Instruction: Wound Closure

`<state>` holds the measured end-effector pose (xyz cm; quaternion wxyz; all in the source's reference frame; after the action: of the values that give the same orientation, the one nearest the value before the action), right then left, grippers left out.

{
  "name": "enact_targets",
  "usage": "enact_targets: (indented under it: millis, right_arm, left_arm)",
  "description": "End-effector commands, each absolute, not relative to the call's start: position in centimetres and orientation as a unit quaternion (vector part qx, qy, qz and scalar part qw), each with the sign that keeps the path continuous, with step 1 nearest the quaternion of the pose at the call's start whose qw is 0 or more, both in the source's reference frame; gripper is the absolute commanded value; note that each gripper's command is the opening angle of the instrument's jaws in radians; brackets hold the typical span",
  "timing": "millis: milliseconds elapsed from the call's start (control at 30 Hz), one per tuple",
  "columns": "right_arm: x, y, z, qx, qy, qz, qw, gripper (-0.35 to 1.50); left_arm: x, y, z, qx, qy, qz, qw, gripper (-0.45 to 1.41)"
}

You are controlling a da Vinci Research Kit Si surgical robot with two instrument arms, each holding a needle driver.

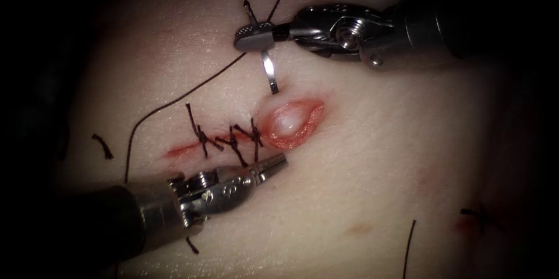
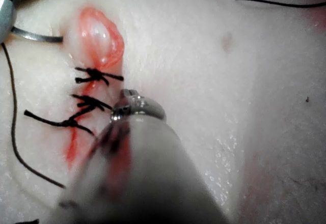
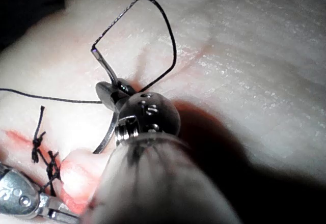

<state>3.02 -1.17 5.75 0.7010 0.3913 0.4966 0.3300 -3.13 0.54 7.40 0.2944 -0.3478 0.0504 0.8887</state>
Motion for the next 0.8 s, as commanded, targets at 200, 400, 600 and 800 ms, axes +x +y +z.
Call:
enact_targets:
  millis: [200,400,600,800]
  right_arm:
    - [3.05,-1.36,5.76,0.433,0.467,0.364,0.680,-0.35]
    - [3.05,-1.53,5.72,0.460,0.445,0.388,0.663,-0.35]
    - [3.04,-1.63,5.63,0.472,0.438,0.389,0.659,-0.35]
    - [2.98,-1.83,5.52,0.477,0.436,0.385,0.659,-0.35]
  left_arm:
    - [-3.17,0.55,7.45,-0.348,0.050,0.889,0.294,-0.03]
    - [-3.16,0.56,7.44,-0.348,0.049,0.889,0.295,-0.03]
    - [-3.16,0.57,7.44,-0.348,0.049,0.888,0.295,-0.03]
    - [-3.13,0.59,7.43,-0.349,0.047,0.888,0.295,-0.03]
